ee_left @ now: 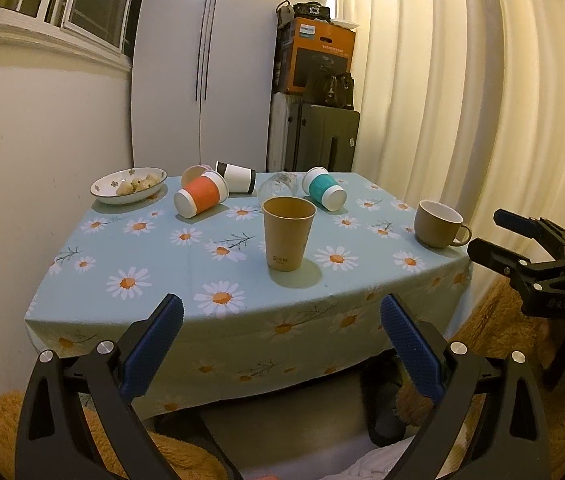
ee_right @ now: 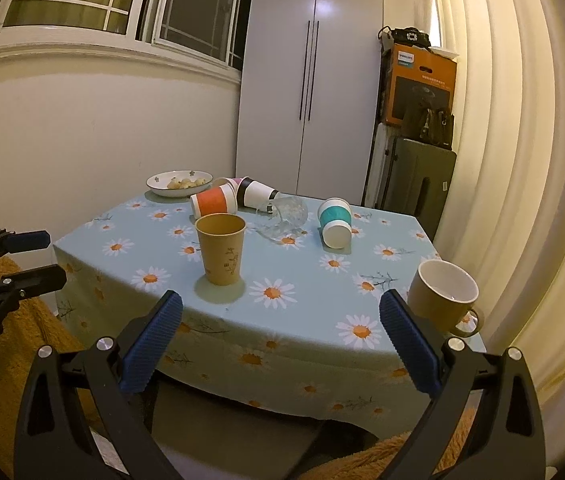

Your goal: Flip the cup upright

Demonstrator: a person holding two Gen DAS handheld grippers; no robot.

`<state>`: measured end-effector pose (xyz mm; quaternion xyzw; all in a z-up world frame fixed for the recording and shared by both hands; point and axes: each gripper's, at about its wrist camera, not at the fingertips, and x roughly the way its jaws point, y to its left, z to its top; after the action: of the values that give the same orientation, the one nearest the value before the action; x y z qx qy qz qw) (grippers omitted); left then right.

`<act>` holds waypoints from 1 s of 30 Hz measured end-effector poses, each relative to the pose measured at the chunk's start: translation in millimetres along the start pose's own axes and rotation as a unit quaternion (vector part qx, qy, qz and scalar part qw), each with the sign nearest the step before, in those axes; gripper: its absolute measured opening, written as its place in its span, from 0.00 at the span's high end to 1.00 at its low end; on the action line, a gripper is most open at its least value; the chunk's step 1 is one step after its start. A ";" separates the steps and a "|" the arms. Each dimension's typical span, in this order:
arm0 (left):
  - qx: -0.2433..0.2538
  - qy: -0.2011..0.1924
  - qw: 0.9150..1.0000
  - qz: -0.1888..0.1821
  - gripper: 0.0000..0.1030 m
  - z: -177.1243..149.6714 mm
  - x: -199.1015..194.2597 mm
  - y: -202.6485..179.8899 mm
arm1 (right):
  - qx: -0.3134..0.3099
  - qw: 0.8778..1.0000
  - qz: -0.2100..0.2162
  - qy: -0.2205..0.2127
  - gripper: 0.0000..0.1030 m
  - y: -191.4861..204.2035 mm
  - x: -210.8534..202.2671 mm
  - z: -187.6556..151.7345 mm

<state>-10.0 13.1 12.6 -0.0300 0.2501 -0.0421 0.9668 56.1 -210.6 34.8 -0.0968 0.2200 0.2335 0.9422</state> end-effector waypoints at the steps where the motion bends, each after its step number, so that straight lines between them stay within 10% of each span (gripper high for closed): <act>1: -0.001 0.000 1.000 0.000 0.06 0.2 -0.5 0.1 | 0.000 1.000 0.001 0.000 0.05 0.8 0.2 -0.4; 30: -0.004 0.005 1.000 0.003 0.06 1.1 1.1 -1.4 | 0.000 1.000 -0.007 0.005 0.05 0.1 0.5 -3.3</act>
<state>-8.6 11.6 13.2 -0.0329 0.2551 -0.0379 0.9656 55.3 -211.2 31.6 -0.0998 0.2237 0.2270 0.9426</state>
